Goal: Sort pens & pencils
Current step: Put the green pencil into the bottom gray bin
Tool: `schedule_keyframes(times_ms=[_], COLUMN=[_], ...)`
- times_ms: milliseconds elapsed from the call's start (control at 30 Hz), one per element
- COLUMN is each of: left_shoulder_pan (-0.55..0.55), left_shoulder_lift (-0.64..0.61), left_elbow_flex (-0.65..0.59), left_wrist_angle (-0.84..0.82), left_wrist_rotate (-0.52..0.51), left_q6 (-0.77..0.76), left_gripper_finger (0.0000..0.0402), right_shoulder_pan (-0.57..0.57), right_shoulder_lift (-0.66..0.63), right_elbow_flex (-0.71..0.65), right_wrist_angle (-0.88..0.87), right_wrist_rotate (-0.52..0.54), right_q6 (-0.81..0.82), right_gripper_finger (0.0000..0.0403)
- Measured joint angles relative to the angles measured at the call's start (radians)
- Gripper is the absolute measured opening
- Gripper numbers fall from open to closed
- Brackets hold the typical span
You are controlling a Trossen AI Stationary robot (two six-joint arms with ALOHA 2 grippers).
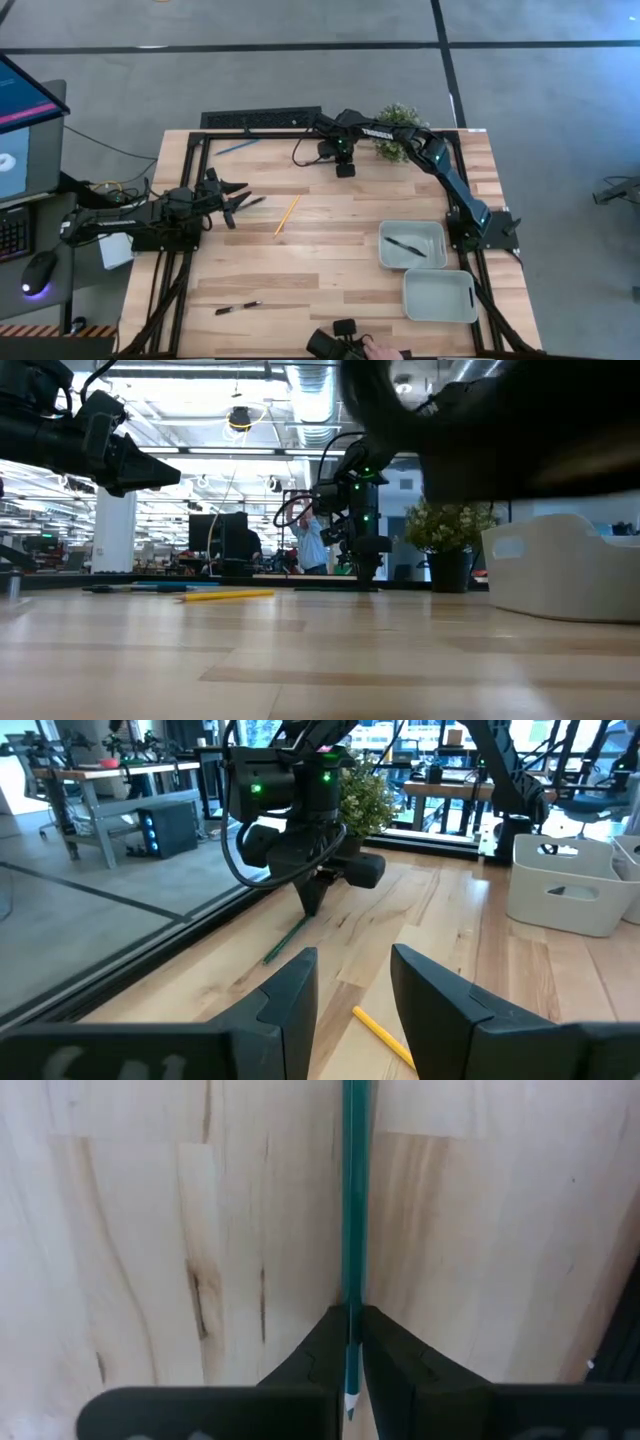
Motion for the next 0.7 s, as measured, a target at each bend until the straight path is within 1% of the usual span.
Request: schedule_keyframes(times_ms=[167, 533, 700], left_shoulder_pan=[0.0, 0.0, 0.0], left_shoulder_lift=[0.0, 0.0, 0.0], left_elbow_flex=[0.0, 0.0, 0.0], left_wrist_angle=[0.0, 0.0, 0.0], left_wrist_rotate=[0.0, 0.004, 0.004], left_q6=[0.0, -0.006, -0.006], left_gripper_finger=[0.0119, 0.0119, 0.0119], right_shoulder_pan=[0.005, 0.029, 0.054], right_shoulder_lift=[-0.013, -0.016, -0.017], right_elbow_flex=[0.037, 0.132, 0.216], right_wrist_angle=[-0.027, -0.187, -0.262], right_wrist_rotate=[-0.01, -0.027, -0.15], right_q6=[0.006, 0.105, 0.151], right_gripper_finger=[0.0051, 0.0051, 0.0051])
